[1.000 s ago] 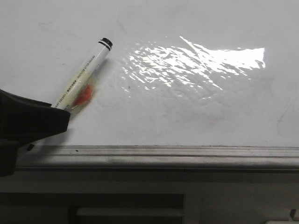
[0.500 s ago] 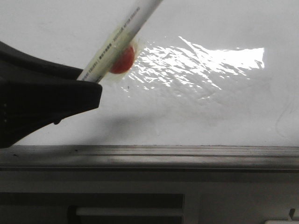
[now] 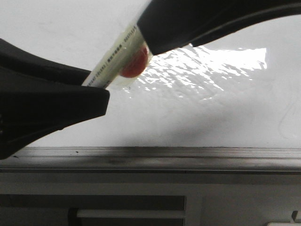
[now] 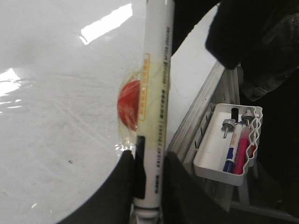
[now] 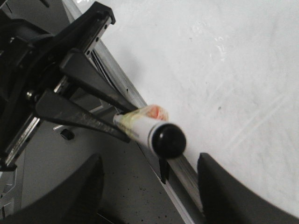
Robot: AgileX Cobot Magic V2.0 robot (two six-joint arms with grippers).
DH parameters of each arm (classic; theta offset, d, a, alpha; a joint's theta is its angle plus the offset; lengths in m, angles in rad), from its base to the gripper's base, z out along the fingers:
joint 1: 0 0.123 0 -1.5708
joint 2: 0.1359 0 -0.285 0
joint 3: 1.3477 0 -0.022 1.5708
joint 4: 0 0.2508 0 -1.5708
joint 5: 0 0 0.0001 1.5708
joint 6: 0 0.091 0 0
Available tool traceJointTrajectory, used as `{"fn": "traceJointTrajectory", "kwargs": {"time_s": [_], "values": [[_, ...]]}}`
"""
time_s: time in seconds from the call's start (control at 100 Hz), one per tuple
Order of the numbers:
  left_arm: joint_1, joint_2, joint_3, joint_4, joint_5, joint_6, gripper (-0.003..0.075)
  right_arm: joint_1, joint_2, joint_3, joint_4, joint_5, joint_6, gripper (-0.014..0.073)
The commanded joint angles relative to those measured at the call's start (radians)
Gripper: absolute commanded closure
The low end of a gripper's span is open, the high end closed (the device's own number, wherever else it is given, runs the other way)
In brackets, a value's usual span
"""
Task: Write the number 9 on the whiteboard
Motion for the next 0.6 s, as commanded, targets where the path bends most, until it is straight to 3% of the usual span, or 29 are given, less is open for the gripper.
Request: {"fn": "traceJointTrajectory", "kwargs": {"time_s": [0.0,0.22,0.59], "values": [[-0.007,-0.017,-0.009,-0.007,-0.074,-0.005,0.0741,0.002,0.022,-0.053,0.036,-0.077,-0.008,0.0207],[-0.007,-0.017,0.005,-0.005,-0.074,-0.005,0.0741,0.004,0.073,-0.071,0.074,-0.077,-0.008,0.0233],[-0.007,-0.017,0.005,-0.003,-0.082,-0.005,0.0741,0.004,0.084,-0.071,0.106,-0.079,-0.008,0.0614]]}}
